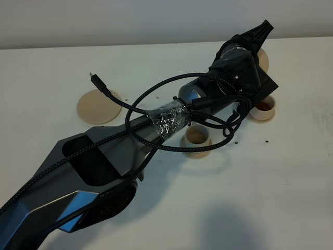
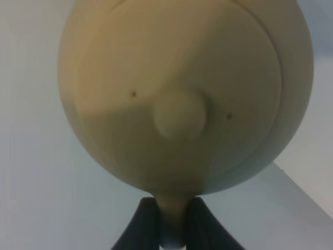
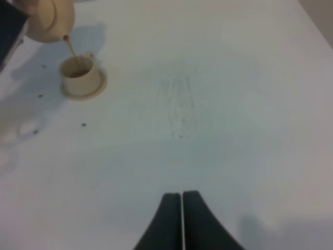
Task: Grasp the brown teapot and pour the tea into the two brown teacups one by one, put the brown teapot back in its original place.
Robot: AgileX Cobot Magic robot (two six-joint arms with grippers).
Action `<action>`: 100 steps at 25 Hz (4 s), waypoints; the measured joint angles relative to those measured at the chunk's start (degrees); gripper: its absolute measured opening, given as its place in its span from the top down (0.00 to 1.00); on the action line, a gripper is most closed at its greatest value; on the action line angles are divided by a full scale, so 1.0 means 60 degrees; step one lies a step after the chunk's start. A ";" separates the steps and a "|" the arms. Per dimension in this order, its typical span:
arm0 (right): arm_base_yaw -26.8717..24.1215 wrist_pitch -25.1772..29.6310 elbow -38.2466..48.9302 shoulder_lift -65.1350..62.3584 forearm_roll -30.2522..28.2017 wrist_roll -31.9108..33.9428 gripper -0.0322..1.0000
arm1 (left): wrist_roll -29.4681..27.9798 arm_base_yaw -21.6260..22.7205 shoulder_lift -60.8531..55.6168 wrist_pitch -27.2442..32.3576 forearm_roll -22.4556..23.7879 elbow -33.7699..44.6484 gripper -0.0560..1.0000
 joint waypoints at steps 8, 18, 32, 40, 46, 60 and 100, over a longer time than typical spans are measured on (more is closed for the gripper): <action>0.0000 0.0000 0.0000 0.0000 0.0000 0.0000 0.99 | -0.0003 0.0000 0.0000 -0.0018 -0.0009 0.0000 0.80; 0.0000 0.0000 0.0000 0.0000 0.0000 0.0000 0.99 | -0.0003 -0.0014 0.0000 -0.0086 -0.0018 0.0000 0.80; 0.0000 0.0000 0.0000 0.0000 0.0000 0.0000 0.99 | 0.0264 -0.0048 0.0000 -0.0062 0.0027 0.0008 0.80; 0.0000 0.0000 0.0000 0.0000 0.0000 0.0011 0.99 | 0.0440 -0.0097 0.0000 0.0003 0.0076 0.0008 0.80; 0.0000 0.0000 0.0000 0.0000 0.0000 0.0011 0.99 | 0.0459 -0.0160 0.0000 0.0031 0.0378 0.0008 0.80; 0.0000 0.0000 0.0000 0.0000 0.0000 0.0011 0.99 | 0.0411 -0.0160 0.0000 0.0031 0.0399 0.0008 0.80; 0.0000 0.0000 0.0000 0.0000 0.0000 0.0003 0.99 | -0.0146 -0.0318 0.0062 -0.0175 0.1278 0.0473 0.80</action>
